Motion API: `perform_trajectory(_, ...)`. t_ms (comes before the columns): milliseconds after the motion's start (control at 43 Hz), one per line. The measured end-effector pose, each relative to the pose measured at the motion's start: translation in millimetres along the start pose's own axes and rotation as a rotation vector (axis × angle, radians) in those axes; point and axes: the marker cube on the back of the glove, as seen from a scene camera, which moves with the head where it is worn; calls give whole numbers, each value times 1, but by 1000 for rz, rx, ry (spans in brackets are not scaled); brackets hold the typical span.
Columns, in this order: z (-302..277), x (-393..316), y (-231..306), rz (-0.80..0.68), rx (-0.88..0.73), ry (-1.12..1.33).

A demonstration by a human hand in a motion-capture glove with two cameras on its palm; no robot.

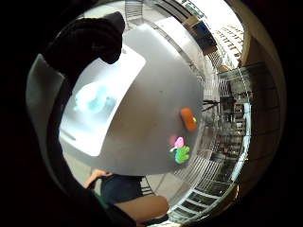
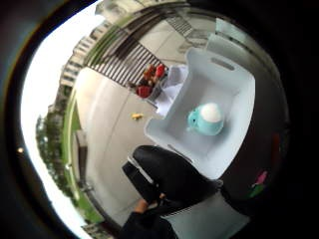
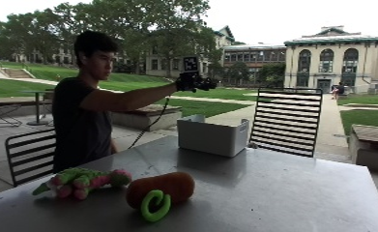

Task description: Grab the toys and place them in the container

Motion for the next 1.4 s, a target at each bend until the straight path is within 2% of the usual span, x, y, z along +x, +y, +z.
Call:
perform_trajectory(163, 0, 63, 32, 71, 13, 64)
perform_trajectory(302, -10, 37, 66, 29, 43, 44)
perform_trajectory(442, -9, 68, 100, 36, 47, 7)
perform_trajectory(535, -4, 110, 116, 202, 43, 45)
perform_trajectory(675, 6, 180, 162, 259, 34, 82)
perform_trajectory(954, 48, 314, 242, 416, 4, 117)
perform_trajectory(1140, 92, 349, 298, 540, -49, 77)
perform_trajectory(1396, 158, 381, 353, 632, -115, -4)
